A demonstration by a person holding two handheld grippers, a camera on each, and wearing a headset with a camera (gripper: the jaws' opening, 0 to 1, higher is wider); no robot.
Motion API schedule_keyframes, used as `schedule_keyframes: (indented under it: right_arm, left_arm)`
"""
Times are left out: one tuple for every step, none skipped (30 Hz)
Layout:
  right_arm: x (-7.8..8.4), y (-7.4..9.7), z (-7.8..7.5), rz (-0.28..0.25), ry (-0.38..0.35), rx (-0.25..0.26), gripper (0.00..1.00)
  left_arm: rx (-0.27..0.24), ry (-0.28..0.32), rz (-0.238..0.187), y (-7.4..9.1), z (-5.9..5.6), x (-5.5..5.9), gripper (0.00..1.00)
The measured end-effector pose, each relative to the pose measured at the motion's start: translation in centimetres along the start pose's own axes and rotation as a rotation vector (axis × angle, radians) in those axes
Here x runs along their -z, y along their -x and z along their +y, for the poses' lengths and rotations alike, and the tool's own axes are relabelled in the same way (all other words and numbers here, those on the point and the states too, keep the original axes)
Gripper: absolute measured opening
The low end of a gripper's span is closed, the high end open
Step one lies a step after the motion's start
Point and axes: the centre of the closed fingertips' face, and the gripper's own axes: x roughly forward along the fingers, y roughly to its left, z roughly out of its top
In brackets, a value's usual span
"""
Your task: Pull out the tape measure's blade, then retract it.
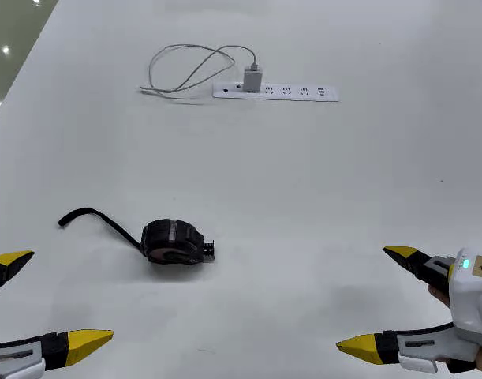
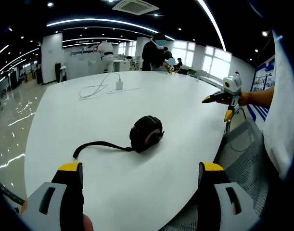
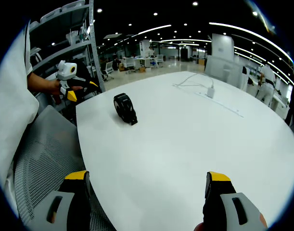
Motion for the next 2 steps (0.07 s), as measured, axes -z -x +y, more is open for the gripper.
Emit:
schedule_keyframes:
  right_arm:
    - [0.02,0.00,0.00,0.000,-0.001,0.000,0.99]
    - [0.05,0.00,-0.02,0.001,0.000,0.000,0.99]
  left_arm:
    - [0.001,0.001,0.001,0.02,-0.02,0.01,0.98]
    - [0.001,0.002,0.000,0.03,0.00,-0.02,0.98]
